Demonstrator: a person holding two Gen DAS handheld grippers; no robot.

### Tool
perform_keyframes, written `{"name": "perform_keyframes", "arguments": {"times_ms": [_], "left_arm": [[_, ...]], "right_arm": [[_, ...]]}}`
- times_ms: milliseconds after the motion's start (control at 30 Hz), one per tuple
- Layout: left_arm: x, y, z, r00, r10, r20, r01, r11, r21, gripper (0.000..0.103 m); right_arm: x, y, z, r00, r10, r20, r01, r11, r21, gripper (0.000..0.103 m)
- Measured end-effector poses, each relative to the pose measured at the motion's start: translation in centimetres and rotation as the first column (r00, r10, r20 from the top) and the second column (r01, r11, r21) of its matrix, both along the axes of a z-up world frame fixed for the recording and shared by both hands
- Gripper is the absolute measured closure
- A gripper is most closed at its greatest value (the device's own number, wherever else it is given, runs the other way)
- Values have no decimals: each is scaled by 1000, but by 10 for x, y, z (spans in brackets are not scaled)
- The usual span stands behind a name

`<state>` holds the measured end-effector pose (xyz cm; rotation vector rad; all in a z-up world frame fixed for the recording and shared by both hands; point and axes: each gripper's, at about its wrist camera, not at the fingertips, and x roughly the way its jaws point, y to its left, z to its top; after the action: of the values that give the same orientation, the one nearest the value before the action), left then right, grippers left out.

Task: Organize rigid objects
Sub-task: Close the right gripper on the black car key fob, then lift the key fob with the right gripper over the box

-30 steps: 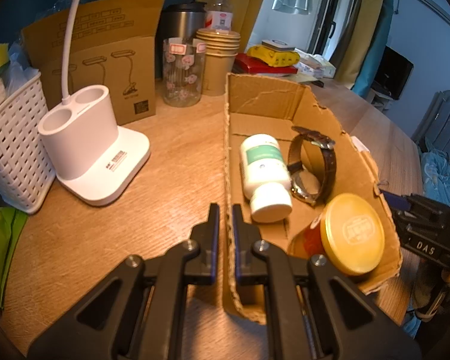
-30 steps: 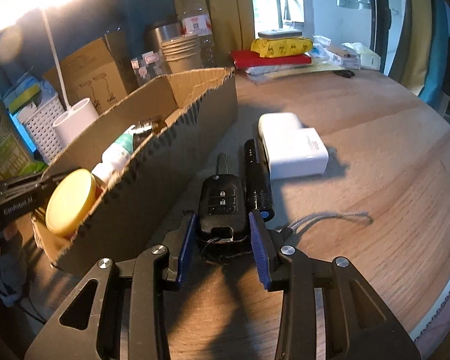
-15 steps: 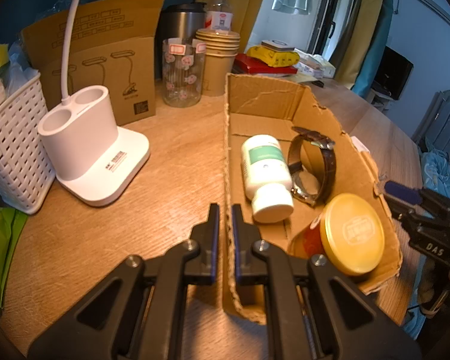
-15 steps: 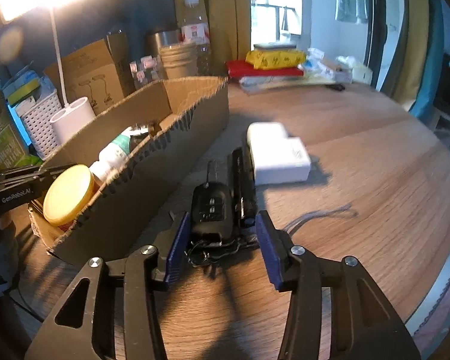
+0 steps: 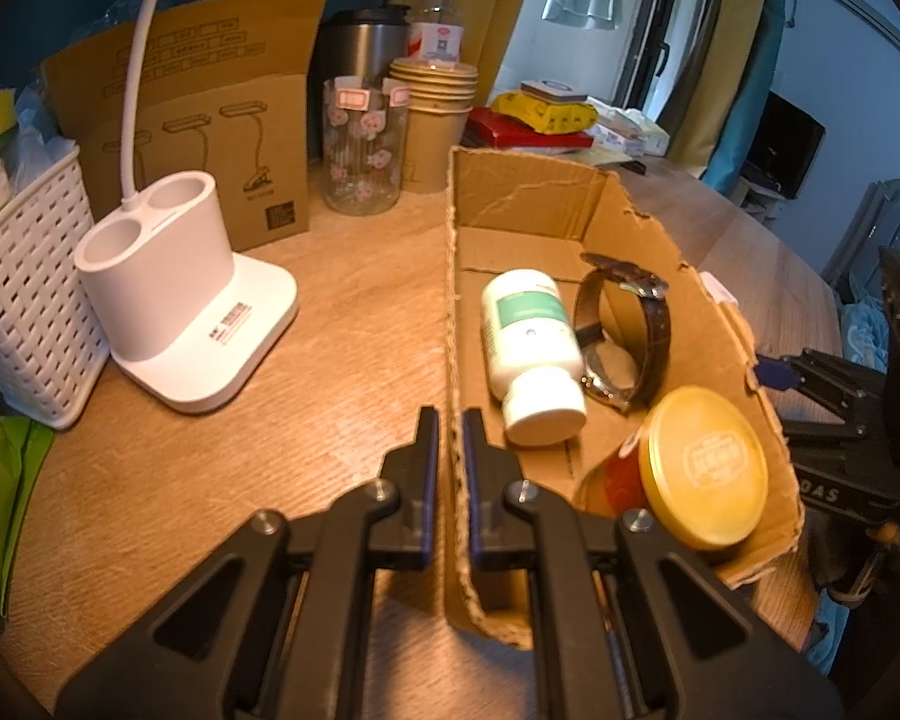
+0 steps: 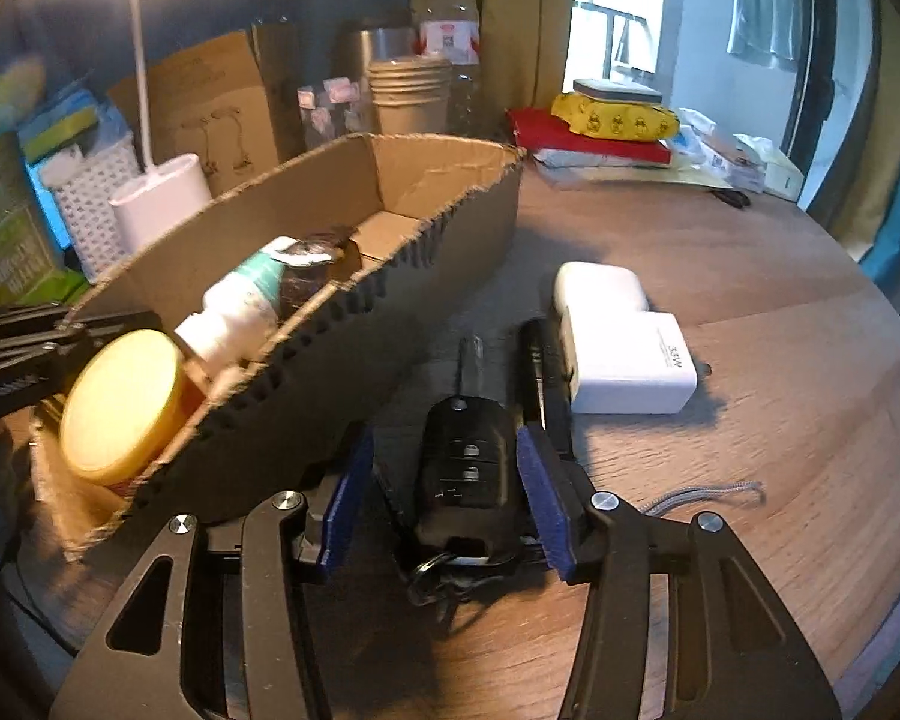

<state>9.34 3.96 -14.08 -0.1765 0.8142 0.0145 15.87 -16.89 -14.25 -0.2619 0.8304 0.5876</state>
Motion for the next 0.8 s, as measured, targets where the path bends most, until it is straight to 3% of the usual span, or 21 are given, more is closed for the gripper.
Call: {"name": "perform_keyframes", "arguments": {"times_ms": [300,367,467,800], "left_arm": [[1,0,-2,1000,0,1,0,1000,0,95],[1,1,-2,1000,0,0,0,1000,-1,95],[1,1,-3,1000,0,0,0,1000,-2,95],[1,1,-2,1000,2,0,-2,1000,0,95]], "right_arm": [[10,4,-9,999,-23,-30,21,999,-45,51],[9,6,-9,999,-28,-20,27,998,-50,65],[8,6,-8,999,-35,-12,34,998,-52,66],[-6,-8,26,997,-63,47,62,998,27,66]]}}
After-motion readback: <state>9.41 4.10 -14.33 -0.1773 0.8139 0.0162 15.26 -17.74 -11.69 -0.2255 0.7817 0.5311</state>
